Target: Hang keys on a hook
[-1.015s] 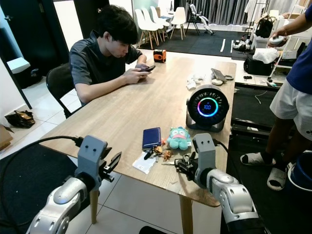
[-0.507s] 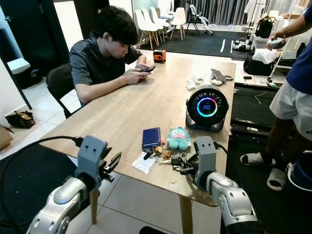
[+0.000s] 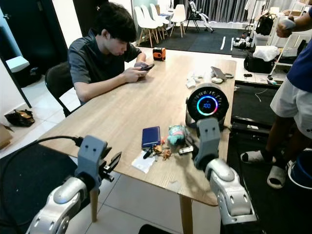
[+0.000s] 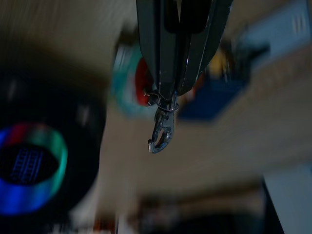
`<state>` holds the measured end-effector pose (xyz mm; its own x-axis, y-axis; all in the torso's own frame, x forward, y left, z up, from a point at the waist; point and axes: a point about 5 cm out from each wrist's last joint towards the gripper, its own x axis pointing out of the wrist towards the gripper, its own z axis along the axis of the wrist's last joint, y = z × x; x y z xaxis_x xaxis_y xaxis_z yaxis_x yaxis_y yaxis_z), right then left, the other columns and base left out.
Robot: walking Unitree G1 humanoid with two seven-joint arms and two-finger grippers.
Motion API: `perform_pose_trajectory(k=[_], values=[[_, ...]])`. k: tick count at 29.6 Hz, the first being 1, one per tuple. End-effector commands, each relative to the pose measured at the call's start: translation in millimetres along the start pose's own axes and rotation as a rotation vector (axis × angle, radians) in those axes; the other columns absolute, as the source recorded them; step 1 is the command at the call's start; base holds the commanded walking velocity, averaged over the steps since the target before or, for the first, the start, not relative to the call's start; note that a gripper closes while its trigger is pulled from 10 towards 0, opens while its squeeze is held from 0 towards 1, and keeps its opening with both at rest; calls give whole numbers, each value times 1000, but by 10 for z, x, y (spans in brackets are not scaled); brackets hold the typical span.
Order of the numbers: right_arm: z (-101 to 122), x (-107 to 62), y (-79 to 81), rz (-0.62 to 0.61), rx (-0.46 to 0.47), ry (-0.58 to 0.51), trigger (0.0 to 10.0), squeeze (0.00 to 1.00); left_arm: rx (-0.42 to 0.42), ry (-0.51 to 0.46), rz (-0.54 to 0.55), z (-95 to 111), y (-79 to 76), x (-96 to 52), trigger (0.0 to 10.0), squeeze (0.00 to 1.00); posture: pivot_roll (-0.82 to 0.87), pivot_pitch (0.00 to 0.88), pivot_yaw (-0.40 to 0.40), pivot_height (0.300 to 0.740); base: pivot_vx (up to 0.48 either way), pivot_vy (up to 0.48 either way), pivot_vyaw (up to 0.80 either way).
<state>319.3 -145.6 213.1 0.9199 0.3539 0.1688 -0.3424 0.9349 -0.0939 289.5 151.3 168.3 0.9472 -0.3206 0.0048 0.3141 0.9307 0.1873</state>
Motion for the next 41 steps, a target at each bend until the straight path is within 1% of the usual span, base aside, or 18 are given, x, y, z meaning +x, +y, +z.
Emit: perform_pose_trajectory(k=[1,4,7,10,12,16,18,19,22,25,26,27,30,31,33,35,38,41], values=[[204,-24,101,55,-66,-122,10000,0,-37,4,24,5,34,-5,10000,0,61,131,27,740,0,0,0],[300,-52,240,127,-144,-191,10000,0,-75,-2,40,36,75,-4,10000,0,59,131,28,740,0,0,0],[312,-57,271,135,-152,-204,10000,0,-87,-4,45,44,86,-6,10000,0,59,131,28,740,0,0,0],[331,-60,313,142,-145,-229,10000,0,-102,-6,51,54,100,-11,10000,0,59,131,28,740,0,0,0],[393,-44,382,117,-97,-281,10000,0,-124,-13,64,89,130,-25,10000,0,63,126,26,740,0,0,0],[424,-37,422,92,-65,-312,10000,0,-133,-24,67,147,147,-36,10000,0,66,123,24,740,0,0,0],[421,-36,438,88,-70,-317,10000,0,-129,-30,62,185,150,-38,10000,0,65,119,24,740,0,0,0],[408,-40,460,94,-109,-320,10000,0,-119,-33,55,222,155,-38,10000,0,64,118,24,740,0,0,0],[324,-49,475,97,-191,-309,10000,0,-110,-64,13,375,140,-27,10000,0,65,112,24,740,0,0,0],[293,-39,460,90,-209,-306,10000,0,-130,-95,-34,510,71,-7,10000,0,68,109,28,740,0,0,0],[293,-39,460,90,-209,-306,10000,0,-130,-95,-34,510,71,-7,10000,0,68,109,28,740,0,0,0],[300,-29,479,96,-215,-316,10000,0,-144,-106,-66,576,17,0,10000,0,69,108,29,740,0,0,0],[308,-21,506,109,-215,-321,10000,0,-149,-114,-92,622,-21,4,10000,0,70,107,28,740,0,0,0],[308,0,570,144,-209,-324,10000,0,-148,-137,-139,718,-89,10,10000,0,72,105,27,740,0,0,0],[297,9,595,160,-208,-318,10000,0,-144,-143,-154,747,-108,8,10000,0,72,105,27,740,0,0,0],[224,31,615,177,-180,-271,10000,0,-141,-144,-174,770,-120,-10,10000,0,74,108,26,740,0,0,0],[81,56,613,193,-136,-179,10000,0,-185,-156,-177,821,-117,-16,10000,0,77,109,24,740,0,0,0],[49,60,607,189,-140,-170,10000,0,-199,-162,-180,847,-123,-14,10000,0,78,110,22,740,0,0,0]])
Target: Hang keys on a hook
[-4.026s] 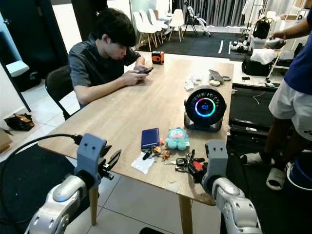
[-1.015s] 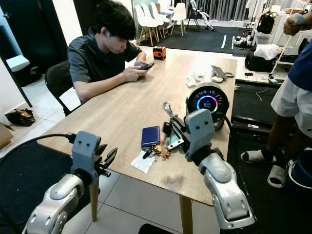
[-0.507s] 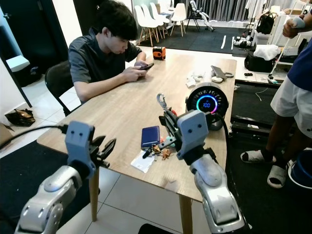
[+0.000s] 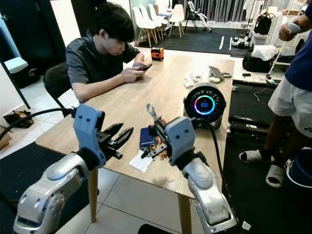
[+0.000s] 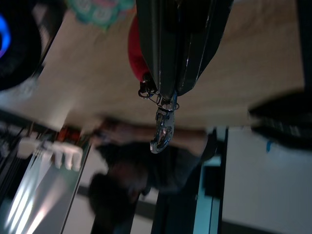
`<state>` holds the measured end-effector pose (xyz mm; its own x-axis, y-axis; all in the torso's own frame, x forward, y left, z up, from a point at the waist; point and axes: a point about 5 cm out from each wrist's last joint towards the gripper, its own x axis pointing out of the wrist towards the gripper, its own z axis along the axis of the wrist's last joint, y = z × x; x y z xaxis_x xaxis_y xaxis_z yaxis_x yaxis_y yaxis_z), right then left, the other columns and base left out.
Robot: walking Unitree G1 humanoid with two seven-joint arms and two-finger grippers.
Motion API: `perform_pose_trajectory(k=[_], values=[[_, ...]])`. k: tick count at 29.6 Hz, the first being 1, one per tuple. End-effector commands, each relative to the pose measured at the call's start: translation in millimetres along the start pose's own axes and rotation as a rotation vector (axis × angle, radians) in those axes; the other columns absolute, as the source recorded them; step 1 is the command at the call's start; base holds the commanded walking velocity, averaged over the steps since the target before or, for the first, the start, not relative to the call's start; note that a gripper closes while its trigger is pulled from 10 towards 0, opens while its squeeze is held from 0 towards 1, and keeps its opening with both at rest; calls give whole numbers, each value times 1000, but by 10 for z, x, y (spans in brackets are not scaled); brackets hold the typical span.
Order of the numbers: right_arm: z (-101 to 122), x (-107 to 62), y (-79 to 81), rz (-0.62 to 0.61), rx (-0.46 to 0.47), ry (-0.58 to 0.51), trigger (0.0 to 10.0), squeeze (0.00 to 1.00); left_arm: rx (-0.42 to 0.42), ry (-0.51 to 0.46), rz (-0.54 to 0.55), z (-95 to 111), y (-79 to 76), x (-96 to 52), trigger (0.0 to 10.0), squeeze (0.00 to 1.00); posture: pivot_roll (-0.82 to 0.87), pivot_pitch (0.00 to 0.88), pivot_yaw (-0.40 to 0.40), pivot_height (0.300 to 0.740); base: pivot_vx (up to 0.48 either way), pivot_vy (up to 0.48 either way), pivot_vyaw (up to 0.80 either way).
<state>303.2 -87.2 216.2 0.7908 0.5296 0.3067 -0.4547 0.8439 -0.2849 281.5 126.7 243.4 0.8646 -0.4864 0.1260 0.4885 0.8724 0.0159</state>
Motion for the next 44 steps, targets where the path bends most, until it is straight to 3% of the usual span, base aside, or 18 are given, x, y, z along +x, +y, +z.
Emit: perform_pose_trajectory(k=[1,7,8,9,10,17,19,21,24,27,31,35,36,38,40,41,42,44], values=[[-59,-6,18,3,0,22,10000,0,-12,-16,-19,68,-54,1,10000,0,80,110,22,740,0,0,0],[-56,49,59,8,20,8,10000,0,-40,29,-45,-27,-191,54,10000,0,79,110,24,740,0,0,0],[-44,68,69,9,25,0,10000,0,-49,33,-49,-45,-220,69,10000,537,79,110,24,740,0,0,0],[-44,68,69,9,25,0,10000,0,-49,33,-49,-45,-220,69,10000,537,79,110,24,740,0,0,0],[-23,93,79,12,29,-11,10000,0,-61,39,-62,-56,-260,87,10000,1000,77,110,24,740,0,0,0],[14,134,95,26,-15,-32,10000,0,-78,79,-108,-101,-354,102,10000,1000,76,109,23,740,0,0,0],[32,160,131,51,-56,-46,10000,0,-91,97,-105,-123,-386,145,10000,0,78,109,24,740,0,0,0],[32,160,131,51,-56,-46,10000,0,-91,97,-105,-123,-386,145,10000,0,78,109,24,740,0,0,0],[-44,148,267,135,-155,-28,10000,0,-147,110,-98,-107,-390,220,10000,0,76,109,27,740,0,0,0],[-72,138,286,147,-170,-19,10000,0,-160,110,-102,-101,-390,222,10000,0,76,109,27,740,0,0,0],[-182,90,326,177,-213,18,10000,0,-162,115,-51,-83,-299,246,10000,0,79,110,27,740,0,0,0],[-226,62,331,171,-174,33,10000,0,-90,129,34,-85,-157,272,10000,0,81,110,28,740,0,0,0],[-228,57,318,156,-126,34,10000,0,-25,143,63,-99,-98,274,10000,0,82,110,27,740,0,0,0],[-228,57,318,156,-126,34,10000,0,-25,143,63,-99,-98,274,10000,0,82,110,27,740,0,0,0],[-202,36,252,113,-43,21,10000,0,120,183,89,-179,-21,240,10000,0,81,111,29,740,0,0,0],[-202,36,252,113,-43,21,10000,0,120,183,89,-179,-21,240,10000,0,81,111,29,740,0,0,0],[-184,-22,104,33,26,16,10000,0,229,227,87,-307,5,165,10000,0,78,111,30,740,0,0,0],[-184,-22,104,33,26,16,10000,0,229,227,87,-307,5,165,10000,0,78,111,30,740,0,0,0]])
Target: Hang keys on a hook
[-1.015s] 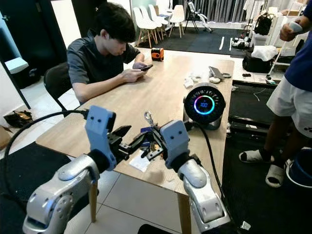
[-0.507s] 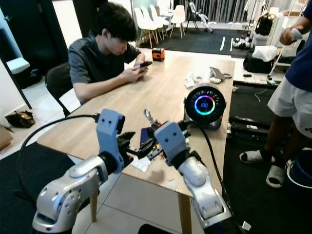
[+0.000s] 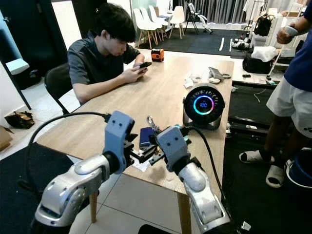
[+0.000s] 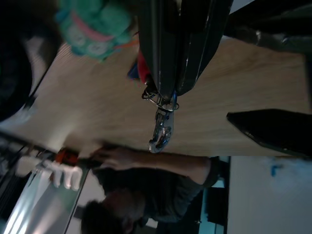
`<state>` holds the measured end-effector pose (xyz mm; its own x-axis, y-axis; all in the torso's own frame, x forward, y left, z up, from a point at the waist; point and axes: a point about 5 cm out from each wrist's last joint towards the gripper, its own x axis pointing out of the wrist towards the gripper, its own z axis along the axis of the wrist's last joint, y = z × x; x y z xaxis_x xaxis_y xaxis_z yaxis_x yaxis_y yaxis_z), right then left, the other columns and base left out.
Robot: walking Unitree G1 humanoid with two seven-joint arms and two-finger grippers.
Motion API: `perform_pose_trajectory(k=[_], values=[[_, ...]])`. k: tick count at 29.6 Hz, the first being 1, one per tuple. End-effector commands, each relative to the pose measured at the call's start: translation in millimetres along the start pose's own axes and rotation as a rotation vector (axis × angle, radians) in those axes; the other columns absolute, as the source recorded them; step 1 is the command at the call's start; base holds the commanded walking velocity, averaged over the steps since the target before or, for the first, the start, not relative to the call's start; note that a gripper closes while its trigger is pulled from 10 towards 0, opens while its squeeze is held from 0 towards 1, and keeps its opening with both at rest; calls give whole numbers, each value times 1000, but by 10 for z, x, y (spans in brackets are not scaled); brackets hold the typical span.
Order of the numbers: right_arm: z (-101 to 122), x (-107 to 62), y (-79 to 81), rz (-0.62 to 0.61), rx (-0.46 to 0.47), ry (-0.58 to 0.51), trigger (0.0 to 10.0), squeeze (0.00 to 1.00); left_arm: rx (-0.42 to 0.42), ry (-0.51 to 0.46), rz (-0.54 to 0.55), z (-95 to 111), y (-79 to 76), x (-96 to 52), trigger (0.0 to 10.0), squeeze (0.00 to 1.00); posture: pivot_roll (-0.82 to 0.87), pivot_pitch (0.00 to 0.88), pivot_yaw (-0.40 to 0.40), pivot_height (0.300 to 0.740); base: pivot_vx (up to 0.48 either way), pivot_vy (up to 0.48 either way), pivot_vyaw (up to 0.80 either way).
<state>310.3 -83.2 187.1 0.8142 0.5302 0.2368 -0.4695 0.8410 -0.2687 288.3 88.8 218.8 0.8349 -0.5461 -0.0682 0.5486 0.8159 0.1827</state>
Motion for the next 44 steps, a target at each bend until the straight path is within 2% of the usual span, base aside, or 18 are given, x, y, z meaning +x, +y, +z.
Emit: perform_pose_trajectory(k=[1,5,7,10,14,17,19,22,25,26,27,31,32,33,35,36,43,44], values=[[103,-42,-30,-4,26,-55,10000,0,80,70,169,-139,282,-80,10000,0,78,112,30,740,0,0,0],[11,-156,-233,-108,60,-18,10000,0,85,102,159,-257,295,-160,10000,0,74,112,33,740,0,0,0],[1,-167,-249,-116,65,-14,10000,0,88,102,159,-265,302,-167,10000,0,74,112,33,740,0,0,0],[-23,-216,-385,-187,65,0,10000,0,108,81,177,-249,423,-231,10000,0,73,112,36,740,0,0,0],[-31,-228,-427,-198,59,9,10000,0,99,72,186,-232,479,-255,10000,0,73,110,36,740,0,0,0],[-119,-203,-224,-17,0,56,10000,0,-47,79,125,-183,458,-243,10000,0,73,105,35,740,0,0,0],[-146,-195,-153,28,-13,66,10000,0,-84,82,82,-151,427,-244,10000,0,75,104,34,740,0,0,0],[-164,-186,-100,56,-20,70,10000,0,-104,84,47,-122,403,-249,10000,0,78,103,34,740,0,0,0],[-117,-49,86,118,-57,25,10000,0,-177,78,-69,7,314,-241,10000,0,85,100,34,740,0,0,0],[-117,-49,86,118,-57,25,10000,0,-177,78,-69,7,314,-241,10000,0,85,100,34,740,0,0,0],[-61,46,179,144,-64,-8,10000,0,-201,61,-89,65,283,-207,9569,0,88,97,31,740,0,0,0],[-43,76,209,153,-63,-19,10000,0,-207,58,-92,84,274,-195,9569,0,88,97,31,740,0,0,0],[-14,120,270,170,-60,-35,10000,0,-208,45,-99,123,242,-164,9529,0,99,93,25,740,0,0,0],[18,158,344,192,-53,-52,10000,0,-212,36,-102,155,203,-123,7843,0,100,93,23,740,0,0,0],[40,183,400,209,-48,-64,10000,0,-217,34,-105,176,174,-94,8000,0,102,93,22,740,0,0,0],[60,201,452,225,-43,-74,10000,0,-222,38,-99,179,152,-63,10000,0,104,93,20,740,0,0,0],[42,206,575,261,-70,-85,10000,0,-269,57,-52,217,169,35,10000,0,98,94,20,740,0,0,0],[34,201,580,260,-84,-84,10000,0,-269,59,-51,222,168,42,9608,0,98,94,21,740,0,0,0]])
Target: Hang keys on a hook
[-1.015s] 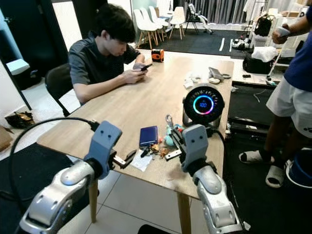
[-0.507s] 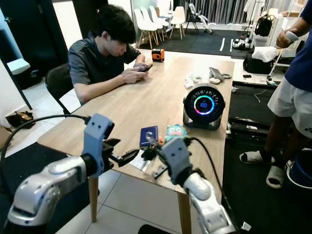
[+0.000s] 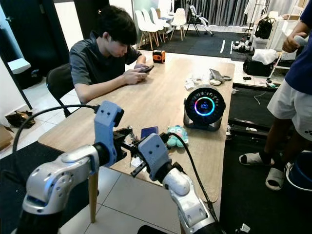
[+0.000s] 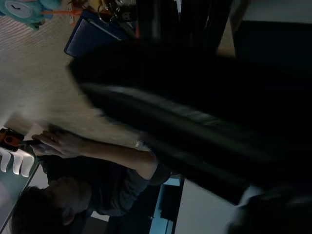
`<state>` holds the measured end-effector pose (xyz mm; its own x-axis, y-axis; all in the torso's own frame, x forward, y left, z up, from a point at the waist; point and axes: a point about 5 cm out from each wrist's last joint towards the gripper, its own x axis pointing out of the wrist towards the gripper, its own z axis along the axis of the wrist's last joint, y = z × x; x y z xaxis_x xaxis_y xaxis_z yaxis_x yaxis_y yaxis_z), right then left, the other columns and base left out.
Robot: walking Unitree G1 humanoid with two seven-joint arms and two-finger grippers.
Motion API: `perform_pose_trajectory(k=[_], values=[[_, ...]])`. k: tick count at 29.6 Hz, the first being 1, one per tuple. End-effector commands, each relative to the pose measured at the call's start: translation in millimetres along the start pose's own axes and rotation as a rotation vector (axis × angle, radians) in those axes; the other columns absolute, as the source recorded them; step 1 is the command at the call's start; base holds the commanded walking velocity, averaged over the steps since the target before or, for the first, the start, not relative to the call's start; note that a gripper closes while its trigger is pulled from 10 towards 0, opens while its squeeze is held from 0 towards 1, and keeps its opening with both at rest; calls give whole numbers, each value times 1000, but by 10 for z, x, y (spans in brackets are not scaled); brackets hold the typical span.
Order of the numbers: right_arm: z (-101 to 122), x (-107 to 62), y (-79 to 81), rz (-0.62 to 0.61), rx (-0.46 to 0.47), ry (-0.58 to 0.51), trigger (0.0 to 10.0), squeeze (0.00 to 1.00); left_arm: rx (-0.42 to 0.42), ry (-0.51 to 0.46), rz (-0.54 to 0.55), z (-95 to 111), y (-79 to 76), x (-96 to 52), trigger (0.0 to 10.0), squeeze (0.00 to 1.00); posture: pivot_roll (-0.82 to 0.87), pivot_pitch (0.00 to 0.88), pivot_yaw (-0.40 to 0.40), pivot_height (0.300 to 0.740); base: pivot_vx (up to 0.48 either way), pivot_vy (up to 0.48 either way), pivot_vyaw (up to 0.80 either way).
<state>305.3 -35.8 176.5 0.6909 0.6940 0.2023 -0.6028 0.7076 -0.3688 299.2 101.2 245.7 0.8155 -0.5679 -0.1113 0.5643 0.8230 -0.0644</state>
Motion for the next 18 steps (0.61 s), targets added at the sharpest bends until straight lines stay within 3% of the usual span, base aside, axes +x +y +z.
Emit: perform_pose_trajectory(k=[1,6,7,8,10,12,14,15,16,17,18], values=[[70,35,127,47,-48,-51,10000,0,-20,23,-6,-23,-28,49,10000,0,97,94,22,740,0,0,0],[67,12,105,-18,-93,-53,10000,0,-26,31,48,-28,25,77,10000,0,89,98,26,740,0,0,0],[62,5,88,-37,-94,-51,10000,0,-23,35,57,-33,35,79,9529,0,88,97,27,740,0,0,0],[60,1,72,-51,-93,-50,10000,0,-15,41,66,-41,43,78,8549,0,87,98,27,740,0,0,0],[54,-6,42,-70,-94,-45,10000,0,5,54,87,-68,63,76,8039,0,84,98,29,740,0,0,0],[51,-13,18,-76,-97,-45,10000,0,9,62,106,-90,85,70,4392,0,82,99,29,740,0,0,0],[51,-16,10,-78,-97,-45,10000,0,8,63,111,-96,92,68,4392,0,82,99,29,740,0,0,0],[42,-29,-18,-86,-104,-42,10000,0,5,65,117,-103,105,58,3686,0,82,100,29,740,0,0,0],[42,-29,-18,-86,-104,-42,10000,0,5,65,117,-103,105,58,3686,0,82,100,29,740,0,0,0],[34,-38,-33,-92,-108,-39,10000,0,4,65,122,-105,112,50,1725,0,82,101,28,740,0,0,0],[25,-47,-47,-98,-112,-36,10000,0,3,65,127,-105,119,43,1725,0,82,101,28,740,0,0,0]])
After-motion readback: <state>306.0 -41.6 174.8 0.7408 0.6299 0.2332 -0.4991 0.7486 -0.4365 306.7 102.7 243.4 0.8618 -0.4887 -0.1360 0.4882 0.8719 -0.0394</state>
